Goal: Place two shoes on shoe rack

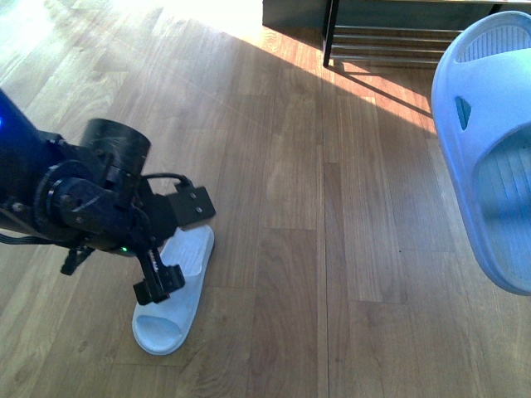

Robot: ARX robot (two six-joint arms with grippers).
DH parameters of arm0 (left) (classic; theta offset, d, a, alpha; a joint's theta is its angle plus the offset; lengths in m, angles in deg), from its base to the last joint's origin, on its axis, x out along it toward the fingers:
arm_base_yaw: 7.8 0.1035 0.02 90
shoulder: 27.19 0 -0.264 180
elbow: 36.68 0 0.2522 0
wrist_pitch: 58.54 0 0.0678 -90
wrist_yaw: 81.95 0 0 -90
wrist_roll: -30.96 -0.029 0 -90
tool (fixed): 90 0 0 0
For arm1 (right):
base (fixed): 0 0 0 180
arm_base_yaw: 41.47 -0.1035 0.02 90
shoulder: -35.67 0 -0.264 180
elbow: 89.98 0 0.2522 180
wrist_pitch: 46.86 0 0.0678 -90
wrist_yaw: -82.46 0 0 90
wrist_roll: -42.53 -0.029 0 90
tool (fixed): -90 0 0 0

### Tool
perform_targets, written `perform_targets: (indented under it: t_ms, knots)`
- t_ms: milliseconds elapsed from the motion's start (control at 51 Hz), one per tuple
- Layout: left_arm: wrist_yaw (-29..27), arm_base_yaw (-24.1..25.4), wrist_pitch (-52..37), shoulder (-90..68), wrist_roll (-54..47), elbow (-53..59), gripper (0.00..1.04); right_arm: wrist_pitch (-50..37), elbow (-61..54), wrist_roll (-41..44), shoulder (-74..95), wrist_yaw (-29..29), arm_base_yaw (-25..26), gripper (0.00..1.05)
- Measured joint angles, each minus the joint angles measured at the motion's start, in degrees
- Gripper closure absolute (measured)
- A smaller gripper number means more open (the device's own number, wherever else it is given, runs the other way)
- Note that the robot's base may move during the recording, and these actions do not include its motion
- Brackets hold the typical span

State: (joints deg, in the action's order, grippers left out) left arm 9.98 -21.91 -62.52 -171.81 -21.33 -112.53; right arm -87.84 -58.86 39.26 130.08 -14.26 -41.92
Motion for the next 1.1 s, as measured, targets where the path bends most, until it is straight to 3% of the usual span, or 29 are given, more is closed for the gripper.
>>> perform_targets:
  t_ms: [255, 882, 980, 1098]
  knots:
    - [6.1, -5.8, 12.6, -8.8, 1.6, -11.0, 0.09, 0.0, 0.0, 0.0, 0.0, 0.0, 0.0, 1.03]
    - [1.2, -5.9, 15.0, -19.1, 7.5, -20.4, 0.09, 0.0, 0.0, 0.0, 0.0, 0.0, 0.0, 1.03]
    - [1.0, -5.7, 15.5, -19.7, 8.1, -21.0, 0.18, 0.0, 0.0, 0.0, 0.0, 0.0, 0.0, 1.03]
    - [0.4, -5.7, 17.0, -20.9, 9.1, -21.5, 0.40, 0.0, 0.0, 0.0, 0.0, 0.0, 0.0, 1.03]
